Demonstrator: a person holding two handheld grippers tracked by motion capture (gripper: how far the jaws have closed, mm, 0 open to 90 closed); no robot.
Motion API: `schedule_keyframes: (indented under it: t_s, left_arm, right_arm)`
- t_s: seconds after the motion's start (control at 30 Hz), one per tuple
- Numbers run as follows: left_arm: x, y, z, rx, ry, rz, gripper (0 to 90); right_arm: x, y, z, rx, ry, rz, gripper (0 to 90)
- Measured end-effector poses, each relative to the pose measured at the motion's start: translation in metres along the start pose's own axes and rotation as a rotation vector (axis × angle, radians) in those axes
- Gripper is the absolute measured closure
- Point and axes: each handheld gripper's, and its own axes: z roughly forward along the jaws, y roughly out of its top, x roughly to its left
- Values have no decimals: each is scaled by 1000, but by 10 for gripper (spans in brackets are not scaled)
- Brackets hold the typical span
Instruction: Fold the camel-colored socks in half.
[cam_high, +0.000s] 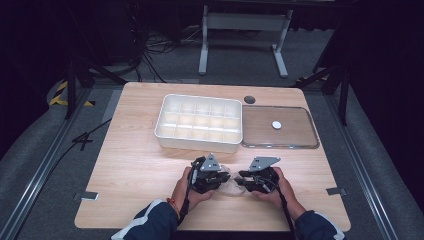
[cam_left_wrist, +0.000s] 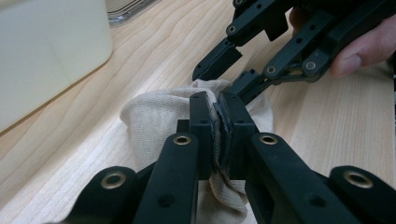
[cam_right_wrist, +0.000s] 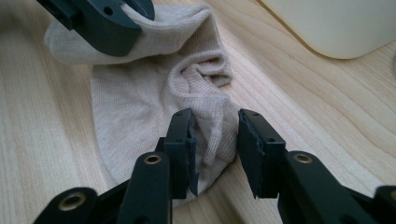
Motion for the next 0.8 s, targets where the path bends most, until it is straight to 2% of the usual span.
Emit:
schedule_keyframes:
  t_s: [0.17,0.2,0.27,0.37,0.47,0.63,0.7,0.8]
  left_arm:
    - [-3,2,5,-1,-5,5,849]
    - [-4,2,7,14,-5,18,849]
    - [-4,2,8,18,-2,17,849]
    - [-4,1,9,21,-3,22,849]
    - [-3,1,8,18,-1,16,848]
    - [-4,1,9,7,-10,14,849]
    - [-5,2,10,10,-12,23,849]
    - [-6,2,14,12,-21,13,848]
  right_arm:
    - [1,0,0,1,-3,-1,660]
    - [1,0,0,2,-5,-1,655]
    - [1,0,0,3,-10,5,644]
    - [-1,1,-4,12,10,14,641]
    - [-4,3,-15,-27,17,29,694]
    - [-5,-1,-10,43,6,19,733]
    - [-5,-1,-8,40,7,18,736]
    - [-3,-1,-7,41,-3,9,745]
